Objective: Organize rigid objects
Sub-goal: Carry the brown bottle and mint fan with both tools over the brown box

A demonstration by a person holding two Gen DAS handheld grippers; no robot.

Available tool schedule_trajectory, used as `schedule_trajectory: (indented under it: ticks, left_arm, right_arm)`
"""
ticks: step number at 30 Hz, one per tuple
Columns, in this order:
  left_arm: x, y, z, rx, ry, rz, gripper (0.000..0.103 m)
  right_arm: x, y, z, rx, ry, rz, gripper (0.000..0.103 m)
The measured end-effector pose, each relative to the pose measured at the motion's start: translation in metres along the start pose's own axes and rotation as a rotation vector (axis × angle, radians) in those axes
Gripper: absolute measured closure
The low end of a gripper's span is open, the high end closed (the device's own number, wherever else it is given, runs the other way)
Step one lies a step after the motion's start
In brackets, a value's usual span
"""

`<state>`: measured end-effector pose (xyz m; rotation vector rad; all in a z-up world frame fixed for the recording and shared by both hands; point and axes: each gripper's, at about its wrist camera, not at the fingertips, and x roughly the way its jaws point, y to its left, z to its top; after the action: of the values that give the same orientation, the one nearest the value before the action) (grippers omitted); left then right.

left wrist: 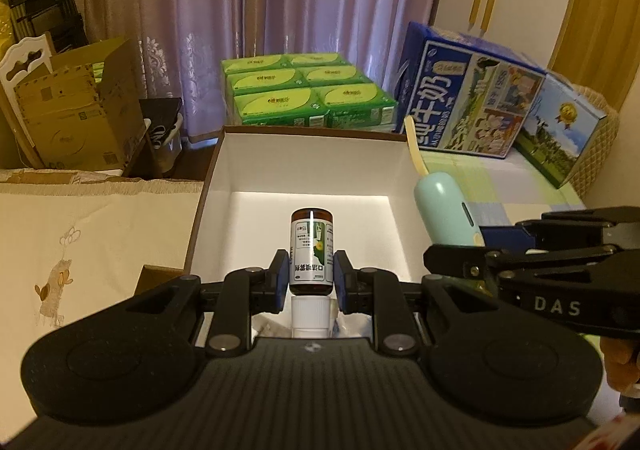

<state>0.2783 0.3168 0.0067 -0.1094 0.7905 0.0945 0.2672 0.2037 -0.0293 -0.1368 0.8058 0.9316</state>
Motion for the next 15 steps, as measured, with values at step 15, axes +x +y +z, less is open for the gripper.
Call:
schedule_trajectory:
  ticks: [15]
  left_arm:
    - [0.106, 0.023, 0.037, 0.042, 0.139, 0.003, 0.084]
  right_arm:
    - [0.106, -0.034, 0.037, 0.021, 0.111, -0.107, 0.073]
